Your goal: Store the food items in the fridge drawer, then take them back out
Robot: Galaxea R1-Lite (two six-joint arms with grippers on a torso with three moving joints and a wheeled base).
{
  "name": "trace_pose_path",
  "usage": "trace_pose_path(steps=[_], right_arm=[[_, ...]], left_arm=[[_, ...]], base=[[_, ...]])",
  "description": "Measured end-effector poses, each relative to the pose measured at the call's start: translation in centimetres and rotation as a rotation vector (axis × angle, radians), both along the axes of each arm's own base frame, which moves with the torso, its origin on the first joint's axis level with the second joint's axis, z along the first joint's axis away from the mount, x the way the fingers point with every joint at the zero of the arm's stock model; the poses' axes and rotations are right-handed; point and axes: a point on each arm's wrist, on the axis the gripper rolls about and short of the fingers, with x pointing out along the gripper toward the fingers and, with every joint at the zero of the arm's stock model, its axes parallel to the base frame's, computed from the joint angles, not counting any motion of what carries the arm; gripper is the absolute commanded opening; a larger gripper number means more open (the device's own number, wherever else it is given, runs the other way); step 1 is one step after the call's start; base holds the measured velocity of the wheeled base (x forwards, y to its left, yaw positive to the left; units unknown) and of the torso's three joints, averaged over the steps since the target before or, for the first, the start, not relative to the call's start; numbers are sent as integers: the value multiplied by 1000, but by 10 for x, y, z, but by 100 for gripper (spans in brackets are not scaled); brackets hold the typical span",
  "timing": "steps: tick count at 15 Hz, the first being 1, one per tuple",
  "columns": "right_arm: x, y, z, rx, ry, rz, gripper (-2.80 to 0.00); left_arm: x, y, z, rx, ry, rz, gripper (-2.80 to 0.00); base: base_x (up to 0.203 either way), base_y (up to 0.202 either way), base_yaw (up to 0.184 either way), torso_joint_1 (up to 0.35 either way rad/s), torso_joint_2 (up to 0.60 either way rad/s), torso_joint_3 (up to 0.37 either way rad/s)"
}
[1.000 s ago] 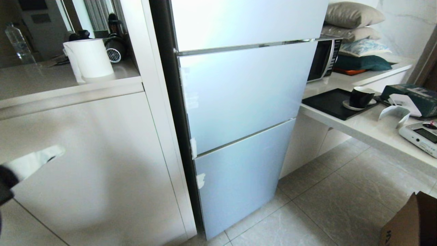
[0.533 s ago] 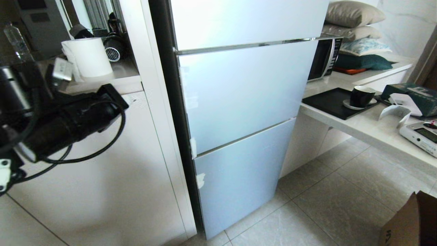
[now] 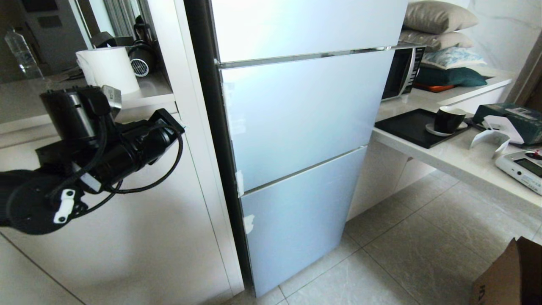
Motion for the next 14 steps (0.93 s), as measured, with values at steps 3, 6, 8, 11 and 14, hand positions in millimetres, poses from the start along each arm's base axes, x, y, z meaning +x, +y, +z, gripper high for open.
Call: trace_pose_path(steps=[3, 6, 8, 11, 14], right_arm=[[0, 0, 0, -1, 0, 0, -280], [0, 0, 0, 0, 0, 0, -280], [0, 0, 0, 0, 0, 0, -280], [0, 0, 0, 0, 0, -1, -280], [0, 0, 0, 0, 0, 0, -280]], left_arm=[[16, -3, 3, -26, -15, 5, -280], [36, -1, 5, -30, -33, 34, -280], [48, -2, 3, -32, -39, 40, -280], [66, -9, 2, -40, -55, 23, -280], [80, -28, 5, -46, -83, -5, -280]], base=[[0, 0, 0, 0, 0, 0], [0, 0, 0, 0, 0, 0], [0, 0, 0, 0, 0, 0], [0, 0, 0, 0, 0, 0], [0, 0, 0, 0, 0, 0]])
